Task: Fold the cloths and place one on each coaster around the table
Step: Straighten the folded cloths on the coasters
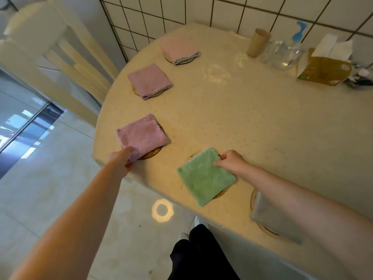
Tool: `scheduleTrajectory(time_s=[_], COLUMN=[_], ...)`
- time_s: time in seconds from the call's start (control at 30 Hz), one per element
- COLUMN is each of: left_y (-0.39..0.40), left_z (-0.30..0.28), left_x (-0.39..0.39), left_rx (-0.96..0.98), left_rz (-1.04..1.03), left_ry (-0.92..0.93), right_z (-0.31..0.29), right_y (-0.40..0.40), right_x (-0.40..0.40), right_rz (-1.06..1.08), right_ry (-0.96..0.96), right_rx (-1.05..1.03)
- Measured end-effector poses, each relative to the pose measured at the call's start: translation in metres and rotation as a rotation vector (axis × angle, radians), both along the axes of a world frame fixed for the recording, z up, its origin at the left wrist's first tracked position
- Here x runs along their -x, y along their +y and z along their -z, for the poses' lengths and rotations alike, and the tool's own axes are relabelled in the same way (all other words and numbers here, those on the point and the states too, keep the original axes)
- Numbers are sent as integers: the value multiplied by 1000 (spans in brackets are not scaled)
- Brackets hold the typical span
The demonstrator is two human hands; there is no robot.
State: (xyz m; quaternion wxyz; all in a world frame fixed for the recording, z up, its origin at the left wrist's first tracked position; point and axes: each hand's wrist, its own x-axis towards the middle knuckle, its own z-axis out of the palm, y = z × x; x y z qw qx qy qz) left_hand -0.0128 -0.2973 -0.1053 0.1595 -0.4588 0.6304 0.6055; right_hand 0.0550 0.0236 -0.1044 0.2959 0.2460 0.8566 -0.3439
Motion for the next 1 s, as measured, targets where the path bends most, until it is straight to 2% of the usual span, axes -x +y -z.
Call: scheduleTrajectory(time_s=[0.17, 0.33, 0.5, 0.67, 0.73, 0.83, 1.0], left_y=[-6, -5, -9, -18, -21, -27, -33], left_z=[0, -1, -10, -17, -15, -6, -5], left_x=[11, 15, 19, 35, 42, 49, 54], left_rx=[-113, -117, -151, -251, -127, 181, 250], left_rz=[22, 4, 107, 331, 435, 502, 478], left_ry=[-24, 135, 232, 261, 196, 77, 111], right_z=[-1, -11, -6, -4, 2, 6, 7], right_y=[-3, -2, 2, 5, 4, 1, 0], right_x=[10, 6, -15, -32, -40, -47, -45], right_rz=[16, 53, 363, 721, 720, 705, 777], right_ry=[-114, -133, -204, -214, -258, -276, -243], right_rx=[175, 337, 564, 887, 844, 699, 733])
